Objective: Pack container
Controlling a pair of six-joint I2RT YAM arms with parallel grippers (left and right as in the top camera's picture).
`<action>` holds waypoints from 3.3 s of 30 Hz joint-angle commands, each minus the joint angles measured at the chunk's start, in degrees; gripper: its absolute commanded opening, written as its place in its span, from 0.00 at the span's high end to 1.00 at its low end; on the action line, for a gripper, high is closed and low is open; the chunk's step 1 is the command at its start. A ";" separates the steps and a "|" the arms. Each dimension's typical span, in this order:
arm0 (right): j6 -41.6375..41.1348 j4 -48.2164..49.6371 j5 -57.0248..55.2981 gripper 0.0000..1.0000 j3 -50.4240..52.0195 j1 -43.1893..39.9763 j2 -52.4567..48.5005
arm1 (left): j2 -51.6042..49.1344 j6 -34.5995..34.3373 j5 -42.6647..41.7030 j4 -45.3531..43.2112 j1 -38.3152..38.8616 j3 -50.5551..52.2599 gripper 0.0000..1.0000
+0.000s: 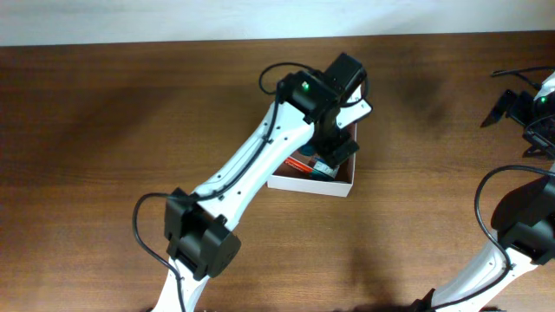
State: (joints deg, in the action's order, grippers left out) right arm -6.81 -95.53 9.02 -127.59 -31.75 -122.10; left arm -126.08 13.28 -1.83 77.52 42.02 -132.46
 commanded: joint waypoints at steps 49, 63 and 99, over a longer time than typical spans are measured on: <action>0.55 0.22 -0.50 0.01 0.20 -0.15 0.09 | 51.43 -14.99 -1.44 19.17 -4.57 -5.46 0.01; 0.55 0.20 -0.50 0.01 0.20 -0.15 0.09 | 65.33 -9.05 -5.51 9.81 -12.87 25.16 0.01; 0.55 0.20 -0.50 0.01 0.20 -0.15 0.09 | 119.38 -9.11 -15.15 -53.42 -34.05 105.55 0.01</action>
State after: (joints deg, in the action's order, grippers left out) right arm -6.83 -95.55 8.99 -127.48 -31.75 -122.10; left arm -7.79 3.46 -16.10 26.11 8.47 -28.21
